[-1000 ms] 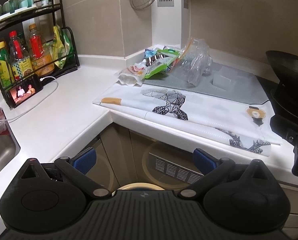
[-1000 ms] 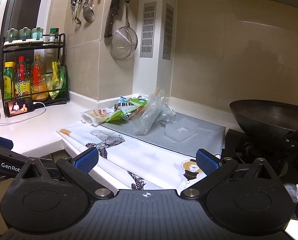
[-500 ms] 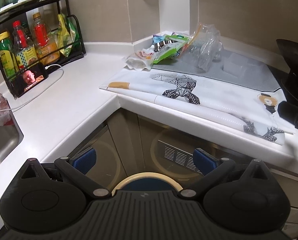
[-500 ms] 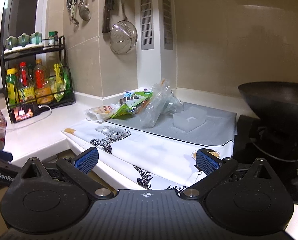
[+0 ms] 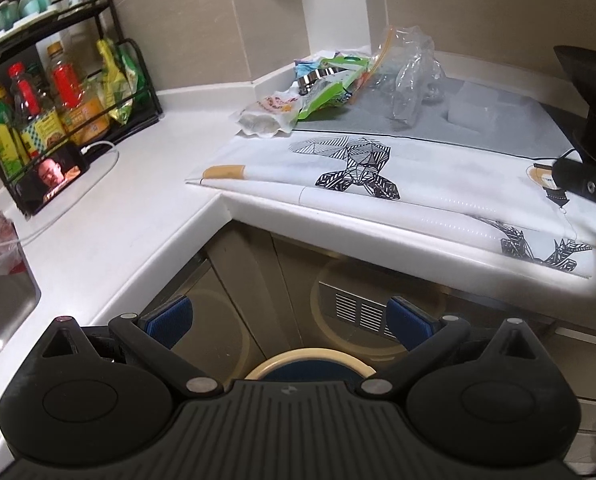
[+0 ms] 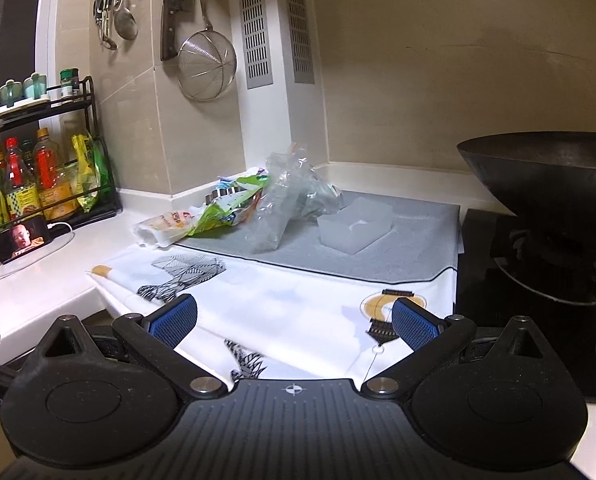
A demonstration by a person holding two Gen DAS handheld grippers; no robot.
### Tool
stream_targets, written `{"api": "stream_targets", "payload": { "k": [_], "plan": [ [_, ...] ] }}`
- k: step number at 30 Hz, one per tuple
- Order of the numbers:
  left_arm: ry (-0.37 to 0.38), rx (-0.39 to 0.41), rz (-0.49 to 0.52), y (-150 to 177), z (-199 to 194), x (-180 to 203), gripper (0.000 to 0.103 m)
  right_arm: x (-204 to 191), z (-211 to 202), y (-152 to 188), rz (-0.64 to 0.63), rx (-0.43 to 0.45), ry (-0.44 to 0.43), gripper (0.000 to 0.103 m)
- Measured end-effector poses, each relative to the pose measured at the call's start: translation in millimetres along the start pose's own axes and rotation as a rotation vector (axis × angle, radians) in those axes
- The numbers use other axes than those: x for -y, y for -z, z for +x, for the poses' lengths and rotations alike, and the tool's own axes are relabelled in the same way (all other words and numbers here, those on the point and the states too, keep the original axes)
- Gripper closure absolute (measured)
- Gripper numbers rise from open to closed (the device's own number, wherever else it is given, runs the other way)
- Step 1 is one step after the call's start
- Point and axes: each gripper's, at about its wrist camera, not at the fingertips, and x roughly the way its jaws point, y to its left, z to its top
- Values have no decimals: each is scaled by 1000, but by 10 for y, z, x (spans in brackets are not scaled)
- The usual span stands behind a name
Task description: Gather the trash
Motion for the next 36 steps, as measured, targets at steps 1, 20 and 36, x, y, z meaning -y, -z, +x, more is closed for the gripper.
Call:
{"api": "stream_targets", "payload": {
  "k": [1, 20, 36],
  "plan": [
    [-4, -2, 6, -11, 22, 18, 0, 13, 36, -22, -1, 0, -2, 0],
    [-73, -62, 16, -177, 334, -29, 0, 317, 1075, -325, 6, -27, 62, 0],
    [-168, -100, -36, -366, 519, -355, 0, 531, 2674, -643, 201, -222, 204, 0]
  ]
}}
